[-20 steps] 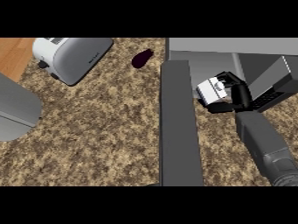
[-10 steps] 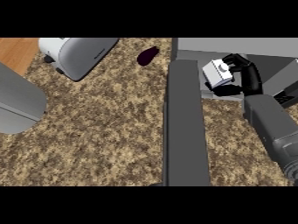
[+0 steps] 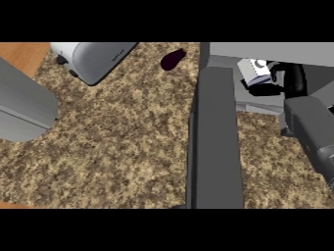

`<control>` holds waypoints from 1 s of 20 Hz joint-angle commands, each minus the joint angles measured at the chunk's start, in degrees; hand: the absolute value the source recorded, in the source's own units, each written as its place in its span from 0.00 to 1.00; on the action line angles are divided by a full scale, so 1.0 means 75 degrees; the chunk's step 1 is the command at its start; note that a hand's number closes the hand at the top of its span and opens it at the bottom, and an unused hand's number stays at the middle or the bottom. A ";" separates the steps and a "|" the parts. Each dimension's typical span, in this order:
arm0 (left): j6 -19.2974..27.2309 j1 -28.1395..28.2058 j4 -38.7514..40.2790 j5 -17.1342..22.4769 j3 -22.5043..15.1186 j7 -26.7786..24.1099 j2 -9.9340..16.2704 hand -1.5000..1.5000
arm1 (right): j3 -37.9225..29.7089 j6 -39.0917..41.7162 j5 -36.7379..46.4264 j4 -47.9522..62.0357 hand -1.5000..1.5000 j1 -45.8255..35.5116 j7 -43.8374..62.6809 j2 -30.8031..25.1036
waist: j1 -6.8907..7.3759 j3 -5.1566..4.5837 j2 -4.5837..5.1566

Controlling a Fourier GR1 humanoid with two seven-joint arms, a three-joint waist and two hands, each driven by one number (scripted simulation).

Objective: Pick up the milk, place it into the microwave and close the microwave

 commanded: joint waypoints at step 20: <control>0.0000 -0.0808 0.0449 -0.0294 0.0014 -0.0053 0.0378 0.00 | -0.0179 -0.0290 0.0010 0.0198 1.00 -0.0285 0.0355 -0.0864 | 0.0418 0.0038 0.0278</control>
